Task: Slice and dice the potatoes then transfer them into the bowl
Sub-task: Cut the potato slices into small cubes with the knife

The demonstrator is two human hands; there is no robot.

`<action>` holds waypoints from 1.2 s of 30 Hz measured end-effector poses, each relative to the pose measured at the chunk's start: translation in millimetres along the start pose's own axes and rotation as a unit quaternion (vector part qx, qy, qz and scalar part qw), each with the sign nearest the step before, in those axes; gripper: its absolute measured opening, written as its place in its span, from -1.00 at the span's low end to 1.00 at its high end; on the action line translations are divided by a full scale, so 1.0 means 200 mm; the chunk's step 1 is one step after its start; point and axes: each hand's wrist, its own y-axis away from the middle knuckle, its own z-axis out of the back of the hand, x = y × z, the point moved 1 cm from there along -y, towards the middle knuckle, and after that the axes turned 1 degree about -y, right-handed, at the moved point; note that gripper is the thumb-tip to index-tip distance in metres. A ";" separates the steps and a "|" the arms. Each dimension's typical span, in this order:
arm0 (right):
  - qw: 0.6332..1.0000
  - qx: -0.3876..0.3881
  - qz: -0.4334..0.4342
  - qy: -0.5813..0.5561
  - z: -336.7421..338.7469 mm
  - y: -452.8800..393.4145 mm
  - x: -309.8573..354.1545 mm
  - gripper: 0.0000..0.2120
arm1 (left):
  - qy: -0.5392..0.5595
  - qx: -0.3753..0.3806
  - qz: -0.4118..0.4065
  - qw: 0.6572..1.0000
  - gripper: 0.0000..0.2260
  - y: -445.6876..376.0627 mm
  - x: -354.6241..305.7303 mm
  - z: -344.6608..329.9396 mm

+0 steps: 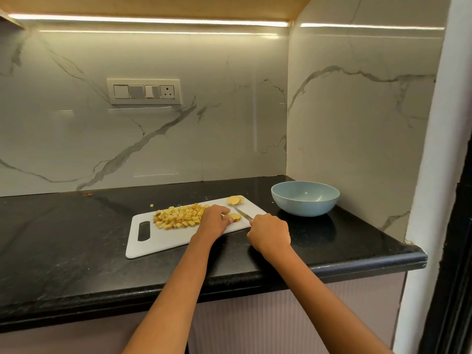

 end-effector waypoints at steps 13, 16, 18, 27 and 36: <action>0.999 0.034 -0.003 0.010 0.02 -0.04 0.05 -0.74 | 0.006 0.043 -0.019 0.999 -0.69 -0.02 -0.01 0.01; 0.998 0.060 0.001 0.000 0.02 -0.10 0.07 -0.75 | 0.003 0.043 -0.024 0.999 -0.60 -0.02 -0.01 0.01; 0.998 0.065 0.005 0.003 0.01 -0.11 0.07 -0.74 | 0.006 0.036 -0.024 0.999 -0.59 -0.02 -0.01 0.02; 0.998 0.014 0.002 0.060 -0.03 -0.04 0.04 -0.74 | 0.025 0.006 -0.024 0.999 -0.88 -0.01 0.02 -0.02; 0.998 0.036 -0.019 -0.046 0.01 -0.03 0.01 -0.75 | 0.026 0.009 0.002 1.000 -0.83 -0.03 0.02 -0.02</action>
